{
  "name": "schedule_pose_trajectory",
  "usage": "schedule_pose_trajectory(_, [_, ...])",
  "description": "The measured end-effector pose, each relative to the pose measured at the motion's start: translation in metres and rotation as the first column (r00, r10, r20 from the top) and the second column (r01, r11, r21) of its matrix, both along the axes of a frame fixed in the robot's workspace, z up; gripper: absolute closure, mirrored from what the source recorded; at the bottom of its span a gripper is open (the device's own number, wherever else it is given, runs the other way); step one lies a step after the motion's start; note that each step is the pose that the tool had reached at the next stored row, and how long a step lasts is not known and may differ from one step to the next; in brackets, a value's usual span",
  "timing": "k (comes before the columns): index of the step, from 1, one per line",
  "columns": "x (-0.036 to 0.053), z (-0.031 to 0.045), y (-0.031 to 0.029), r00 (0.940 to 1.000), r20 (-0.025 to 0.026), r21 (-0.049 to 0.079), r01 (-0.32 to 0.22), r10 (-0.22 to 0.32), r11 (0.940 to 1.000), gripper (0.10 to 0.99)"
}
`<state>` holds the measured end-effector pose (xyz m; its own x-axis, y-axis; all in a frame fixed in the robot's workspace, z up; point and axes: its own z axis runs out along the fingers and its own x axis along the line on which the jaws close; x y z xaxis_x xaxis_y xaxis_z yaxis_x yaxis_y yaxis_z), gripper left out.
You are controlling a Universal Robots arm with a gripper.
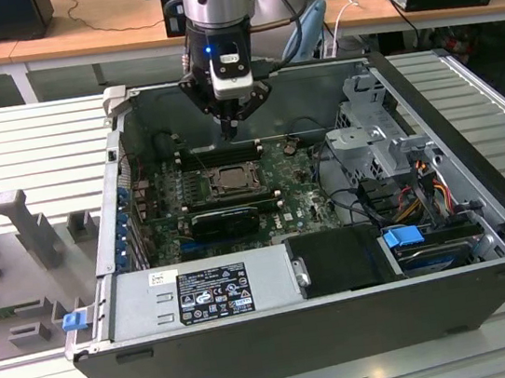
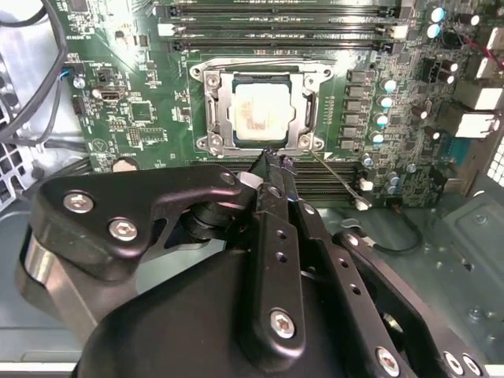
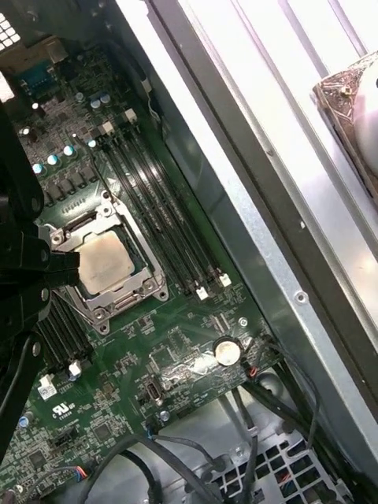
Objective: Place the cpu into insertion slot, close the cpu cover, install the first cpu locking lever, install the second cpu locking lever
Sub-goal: 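Install the first cpu locking lever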
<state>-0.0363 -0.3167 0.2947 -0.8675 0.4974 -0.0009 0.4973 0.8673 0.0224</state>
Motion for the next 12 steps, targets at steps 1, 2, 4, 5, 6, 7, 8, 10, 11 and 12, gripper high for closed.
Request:
schedule_pose_trajectory(1, [-0.0001,0.0000,0.0000,0.9998,0.0001,0.000,-0.018,0.018,0.9998,0.980])
schedule_pose_trajectory(2, [-0.0001,-0.0001,0.0000,0.9991,0.0000,0.000,-0.042,0.042,0.9991,0.980])
schedule_pose_trajectory(4, [-0.0002,-0.0002,0.0000,0.9974,0.0000,0.000,-0.071,0.071,0.9974,0.980])
schedule_pose_trajectory(5, [-0.0002,-0.0005,0.0000,0.9960,0.0001,0.000,-0.090,0.090,0.9960,0.980])
schedule_pose_trajectory(6, [-0.0002,-0.0007,0.0000,0.9936,0.0000,0.000,-0.113,0.113,0.9936,0.980])
schedule_pose_trajectory(7, [-0.0002,-0.0010,0.0000,0.9913,0.0001,0.000,-0.132,0.132,0.9913,0.980])
schedule_pose_trajectory(8, [-0.0002,-0.0013,0.0000,0.9876,0.0000,0.000,-0.157,0.157,0.9876,0.980])
schedule_pose_trajectory(10, [-0.0002,-0.0017,0.0000,0.9813,0.0000,0.000,-0.192,0.192,0.9813,0.980])
schedule_pose_trajectory(11, [-0.0002,-0.0020,0.0000,0.9749,0.0000,0.000,-0.223,0.223,0.9749,0.980])
schedule_pose_trajectory(12, [-0.0002,-0.0022,0.0000,0.9707,0.0000,0.000,-0.240,0.240,0.9707,0.980])
